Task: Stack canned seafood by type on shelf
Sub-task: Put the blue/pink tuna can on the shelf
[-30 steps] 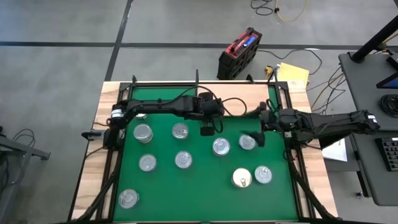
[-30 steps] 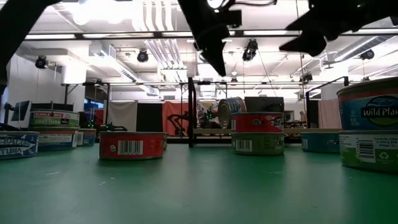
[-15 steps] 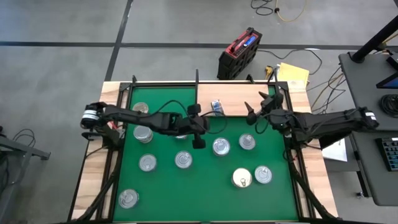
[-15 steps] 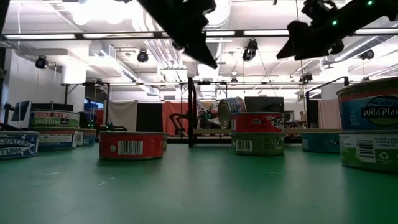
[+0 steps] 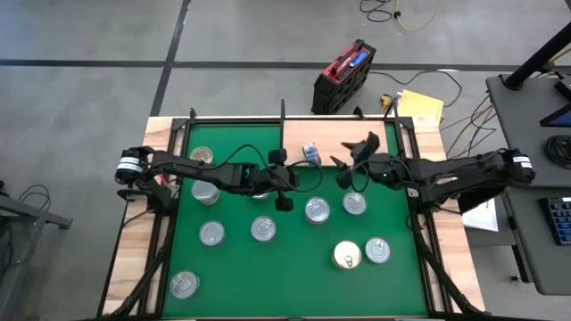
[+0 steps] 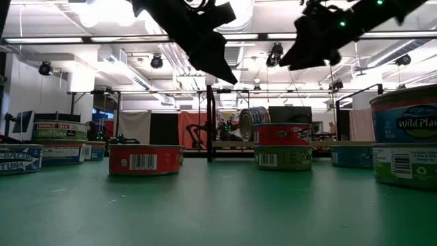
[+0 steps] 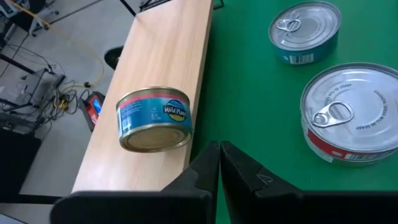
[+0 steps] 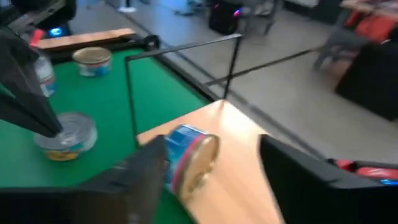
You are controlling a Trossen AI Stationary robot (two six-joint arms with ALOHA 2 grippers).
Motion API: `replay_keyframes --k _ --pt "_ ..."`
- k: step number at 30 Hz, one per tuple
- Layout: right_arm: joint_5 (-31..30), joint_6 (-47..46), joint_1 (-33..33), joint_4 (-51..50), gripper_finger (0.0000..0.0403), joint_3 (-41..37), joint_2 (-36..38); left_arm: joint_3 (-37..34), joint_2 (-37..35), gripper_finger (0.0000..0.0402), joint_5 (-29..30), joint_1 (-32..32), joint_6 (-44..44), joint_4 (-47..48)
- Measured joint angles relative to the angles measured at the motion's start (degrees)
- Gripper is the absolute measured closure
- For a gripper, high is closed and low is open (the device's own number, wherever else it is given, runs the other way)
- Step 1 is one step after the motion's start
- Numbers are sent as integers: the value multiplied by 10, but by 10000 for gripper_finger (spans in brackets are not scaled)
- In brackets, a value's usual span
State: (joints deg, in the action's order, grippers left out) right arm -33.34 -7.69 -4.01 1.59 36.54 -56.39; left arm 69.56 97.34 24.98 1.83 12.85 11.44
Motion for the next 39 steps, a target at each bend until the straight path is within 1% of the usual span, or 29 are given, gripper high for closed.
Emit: replay_keyframes --k 4,5,6,9,11,14,15,17,20,22,30,39 --pt "76 -8 -38 -52 332 39 -41 -14 6 402 -2 -3 -3 -19" --pt "86 -2 -49 -53 363 42 -54 -21 6 402 -5 -5 -3 -30" --pt "88 0 -61 -54 374 43 -68 -31 9 402 -8 -9 -3 -55" --pt "94 -2 -100 -55 389 44 -103 -56 19 402 -33 -21 -16 -123" --pt "112 -3 -127 -50 393 44 -118 -57 36 402 -34 -25 -25 -157" --pt "187 -3 -163 -24 394 43 -139 -53 64 402 -29 -27 -26 -170" --pt "217 -3 -172 -16 394 43 -144 -48 73 402 -19 -28 -26 -171" --pt "257 -4 -188 7 394 43 -156 -42 91 402 16 -30 -28 -167" --pt "286 -9 -204 14 394 43 -172 -37 105 402 67 -36 -35 -170" --pt "303 -9 -209 18 394 42 -183 -37 110 402 71 -43 -44 -170" --pt "335 -15 -209 49 394 42 -214 -37 131 402 27 -59 -49 -203" --pt "336 -14 -209 54 394 42 -200 -37 141 402 27 -60 -59 -218"
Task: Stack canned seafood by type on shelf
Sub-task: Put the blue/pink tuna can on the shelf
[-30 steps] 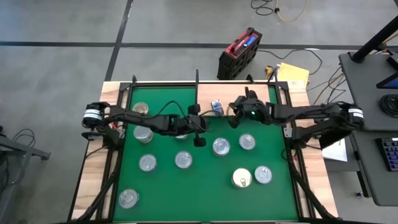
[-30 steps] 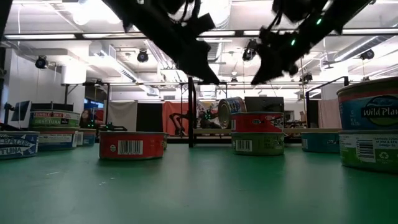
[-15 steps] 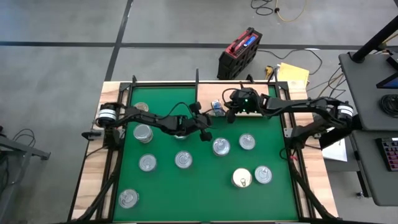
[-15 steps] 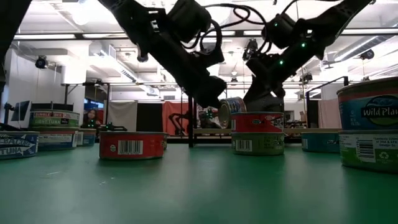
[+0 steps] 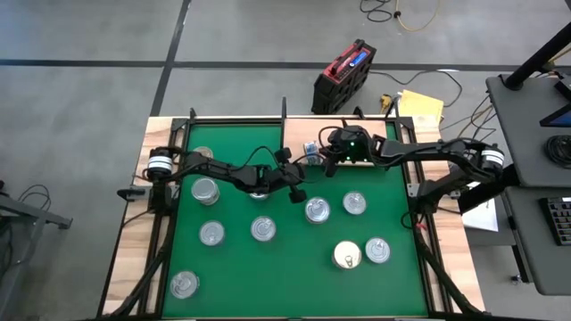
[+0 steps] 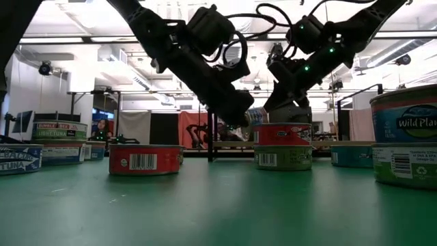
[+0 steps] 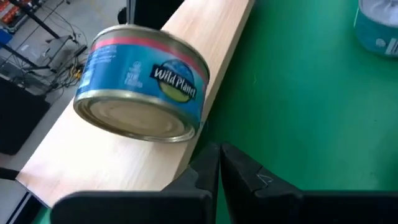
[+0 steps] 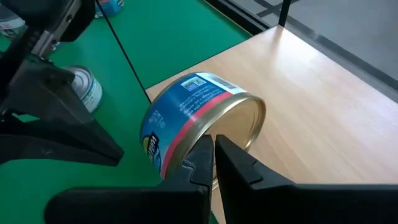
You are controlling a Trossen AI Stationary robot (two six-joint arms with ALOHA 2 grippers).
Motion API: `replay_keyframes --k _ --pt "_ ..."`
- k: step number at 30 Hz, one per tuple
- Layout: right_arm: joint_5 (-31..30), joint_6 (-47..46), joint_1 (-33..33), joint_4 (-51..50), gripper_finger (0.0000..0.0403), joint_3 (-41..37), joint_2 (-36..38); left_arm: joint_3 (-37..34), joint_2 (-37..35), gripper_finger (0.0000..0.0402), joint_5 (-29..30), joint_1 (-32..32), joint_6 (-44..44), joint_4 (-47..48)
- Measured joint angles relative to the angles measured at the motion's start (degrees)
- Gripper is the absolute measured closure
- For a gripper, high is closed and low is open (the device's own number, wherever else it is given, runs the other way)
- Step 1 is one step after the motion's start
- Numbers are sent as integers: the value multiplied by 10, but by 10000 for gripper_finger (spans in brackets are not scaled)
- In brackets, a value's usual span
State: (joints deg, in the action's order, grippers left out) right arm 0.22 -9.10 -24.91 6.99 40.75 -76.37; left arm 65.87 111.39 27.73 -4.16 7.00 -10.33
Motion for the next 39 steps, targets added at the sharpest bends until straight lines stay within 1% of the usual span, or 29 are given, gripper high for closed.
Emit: replay_keyframes --k 7,10,16,20,27,39 --pt "1 1 0 -2 394 0 2 0 0 402 1 -3 -4 -36" --pt "2 1 0 -2 394 0 2 0 0 402 3 -4 -10 -36" --pt "3 2 0 0 394 0 2 0 0 402 30 -5 -18 -34" --pt "4 2 0 12 394 0 2 0 0 402 31 -5 -19 -33" --pt "29 1 4 29 394 0 2 0 0 402 31 -5 -27 -34" --pt "28 -2 10 58 394 0 2 0 0 402 32 -5 -51 -46"
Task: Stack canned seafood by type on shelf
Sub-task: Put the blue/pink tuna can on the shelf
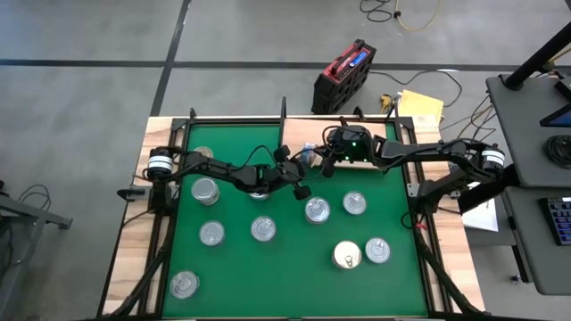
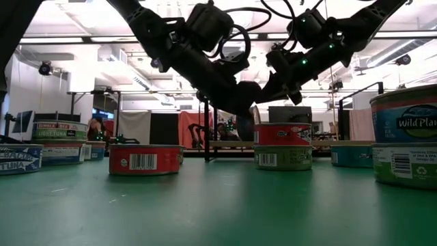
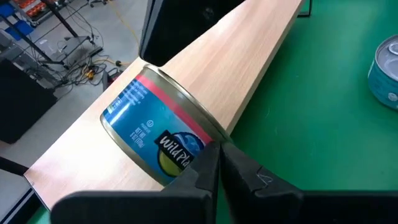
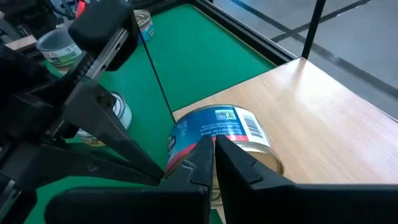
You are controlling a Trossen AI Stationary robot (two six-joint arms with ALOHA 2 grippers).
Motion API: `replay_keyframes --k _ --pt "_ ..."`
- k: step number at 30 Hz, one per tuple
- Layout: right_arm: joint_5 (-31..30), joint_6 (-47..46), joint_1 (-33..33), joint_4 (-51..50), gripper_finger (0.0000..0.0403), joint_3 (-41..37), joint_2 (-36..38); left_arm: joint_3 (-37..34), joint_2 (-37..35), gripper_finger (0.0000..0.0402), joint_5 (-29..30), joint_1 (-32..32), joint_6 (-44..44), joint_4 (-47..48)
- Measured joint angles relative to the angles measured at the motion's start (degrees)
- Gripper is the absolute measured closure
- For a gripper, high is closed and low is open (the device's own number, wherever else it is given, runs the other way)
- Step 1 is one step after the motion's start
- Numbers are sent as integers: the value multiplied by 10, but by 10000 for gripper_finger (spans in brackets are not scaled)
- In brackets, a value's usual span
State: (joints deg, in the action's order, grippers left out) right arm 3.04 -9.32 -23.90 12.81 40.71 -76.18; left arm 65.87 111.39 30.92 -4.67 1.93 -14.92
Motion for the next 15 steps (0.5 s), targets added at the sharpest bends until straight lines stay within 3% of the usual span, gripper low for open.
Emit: replay_keyframes --k 7,15 --pt "-1 1 0 -6 394 0 26 0 -25 402 4 14 6 7" --pt "-1 -24 1 -72 394 -8 39 0 -156 402 5 19 4 144"
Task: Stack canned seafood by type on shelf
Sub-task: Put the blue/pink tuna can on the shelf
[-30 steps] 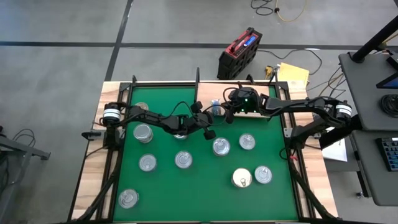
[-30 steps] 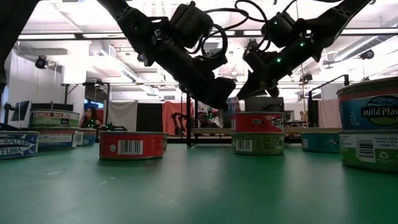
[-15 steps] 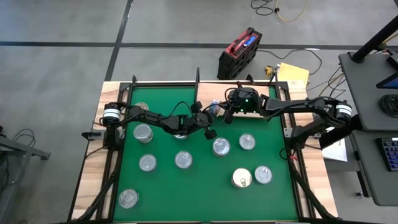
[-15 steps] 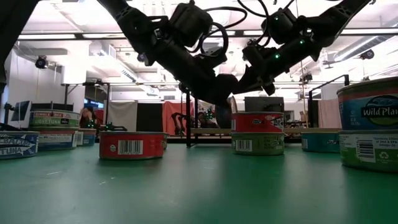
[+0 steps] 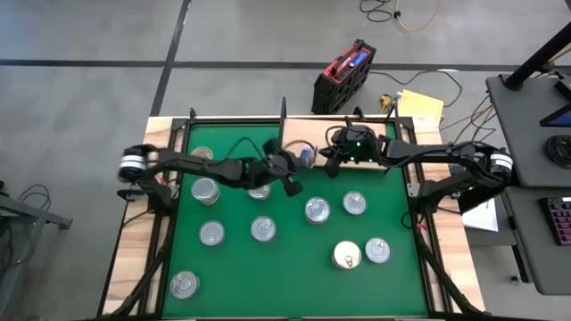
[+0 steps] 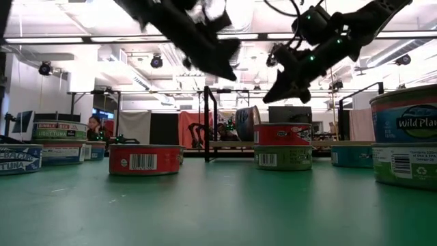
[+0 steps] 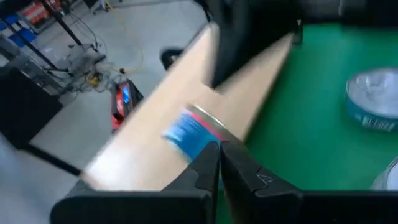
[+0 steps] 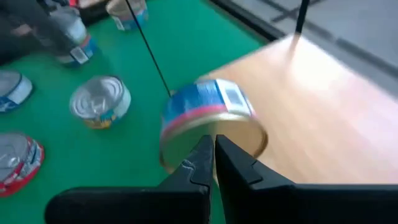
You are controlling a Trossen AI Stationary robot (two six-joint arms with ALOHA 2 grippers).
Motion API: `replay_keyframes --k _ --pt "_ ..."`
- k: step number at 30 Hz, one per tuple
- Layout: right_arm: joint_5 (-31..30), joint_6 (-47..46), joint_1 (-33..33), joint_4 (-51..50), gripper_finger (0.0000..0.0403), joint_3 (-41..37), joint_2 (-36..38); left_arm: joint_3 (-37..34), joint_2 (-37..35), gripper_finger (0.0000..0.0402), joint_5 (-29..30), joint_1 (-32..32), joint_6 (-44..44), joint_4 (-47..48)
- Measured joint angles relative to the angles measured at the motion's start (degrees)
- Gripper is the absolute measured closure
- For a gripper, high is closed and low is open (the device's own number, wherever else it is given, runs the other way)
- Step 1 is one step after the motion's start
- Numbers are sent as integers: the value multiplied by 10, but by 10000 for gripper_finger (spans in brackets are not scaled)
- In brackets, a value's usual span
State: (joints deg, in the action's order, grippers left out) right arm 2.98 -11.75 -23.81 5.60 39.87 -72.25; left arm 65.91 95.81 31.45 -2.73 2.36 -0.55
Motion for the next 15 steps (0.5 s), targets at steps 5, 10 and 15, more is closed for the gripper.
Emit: replay_keyframes --k 5,10,15 --pt "0 -13 10 32 394 -18 -26 -3 -80 402 76 -1 15 91" --pt "1 -18 24 80 394 -19 -58 -9 -132 402 113 -34 -2 190" --pt "0 -22 26 89 394 -15 -70 -50 -151 402 65 -80 -8 181"
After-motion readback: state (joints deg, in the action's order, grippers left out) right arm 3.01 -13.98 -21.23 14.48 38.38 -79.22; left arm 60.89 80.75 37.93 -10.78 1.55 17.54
